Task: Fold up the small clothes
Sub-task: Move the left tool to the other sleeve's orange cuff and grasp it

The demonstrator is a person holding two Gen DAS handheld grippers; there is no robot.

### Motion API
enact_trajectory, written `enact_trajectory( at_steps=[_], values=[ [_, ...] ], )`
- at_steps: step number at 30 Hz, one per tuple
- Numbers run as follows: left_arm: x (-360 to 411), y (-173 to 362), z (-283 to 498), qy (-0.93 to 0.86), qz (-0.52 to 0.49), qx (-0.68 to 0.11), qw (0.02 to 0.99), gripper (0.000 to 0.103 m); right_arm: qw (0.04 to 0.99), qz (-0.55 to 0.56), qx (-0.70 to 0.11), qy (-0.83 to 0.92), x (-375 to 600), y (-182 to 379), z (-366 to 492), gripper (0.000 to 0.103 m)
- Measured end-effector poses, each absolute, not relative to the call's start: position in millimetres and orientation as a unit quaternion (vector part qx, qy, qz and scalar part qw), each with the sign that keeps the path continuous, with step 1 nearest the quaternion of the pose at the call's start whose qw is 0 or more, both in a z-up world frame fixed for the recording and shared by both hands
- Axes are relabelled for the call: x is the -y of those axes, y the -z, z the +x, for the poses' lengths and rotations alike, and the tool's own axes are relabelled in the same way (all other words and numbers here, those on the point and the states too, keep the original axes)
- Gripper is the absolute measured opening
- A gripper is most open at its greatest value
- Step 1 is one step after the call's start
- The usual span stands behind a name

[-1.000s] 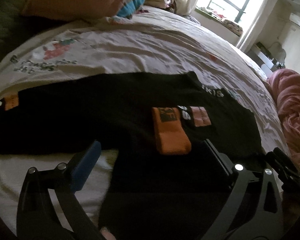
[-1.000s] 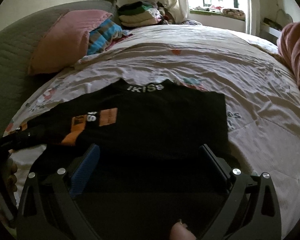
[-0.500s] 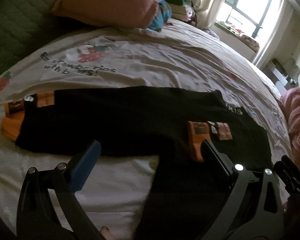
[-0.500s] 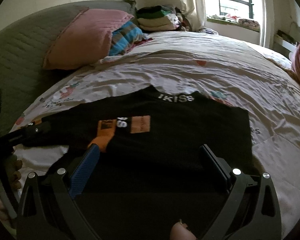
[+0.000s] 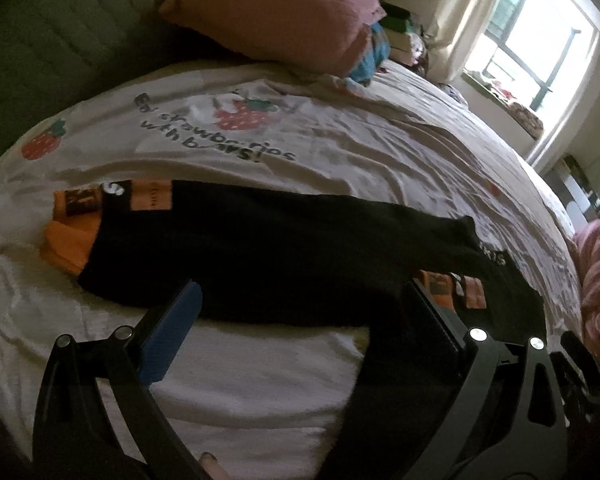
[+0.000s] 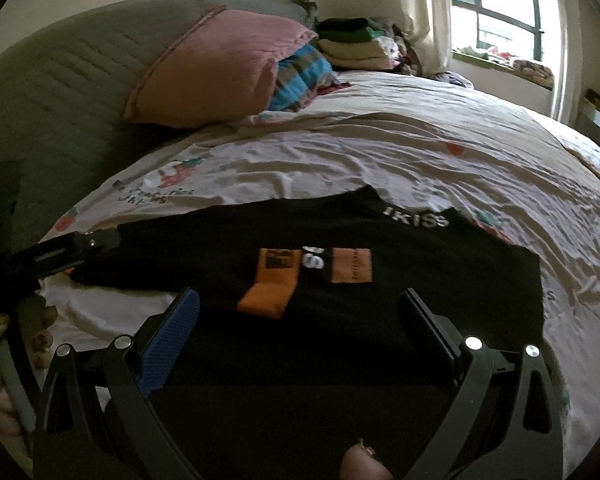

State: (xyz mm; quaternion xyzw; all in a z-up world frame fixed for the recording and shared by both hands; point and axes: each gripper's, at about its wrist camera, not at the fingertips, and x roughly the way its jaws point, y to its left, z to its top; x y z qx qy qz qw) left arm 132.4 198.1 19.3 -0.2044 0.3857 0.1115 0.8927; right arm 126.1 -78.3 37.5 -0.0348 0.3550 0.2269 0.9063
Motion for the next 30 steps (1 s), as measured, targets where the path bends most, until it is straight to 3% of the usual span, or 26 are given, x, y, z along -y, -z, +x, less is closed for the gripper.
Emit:
enact_trajectory(
  at_steps=[30],
  values=[
    [-292,-6,109,-0.240,-0.260,-0.375,0.857,0.093,0.874,-0.088,-0.342,-0.334,-44,-38,125,0.098]
  ],
)
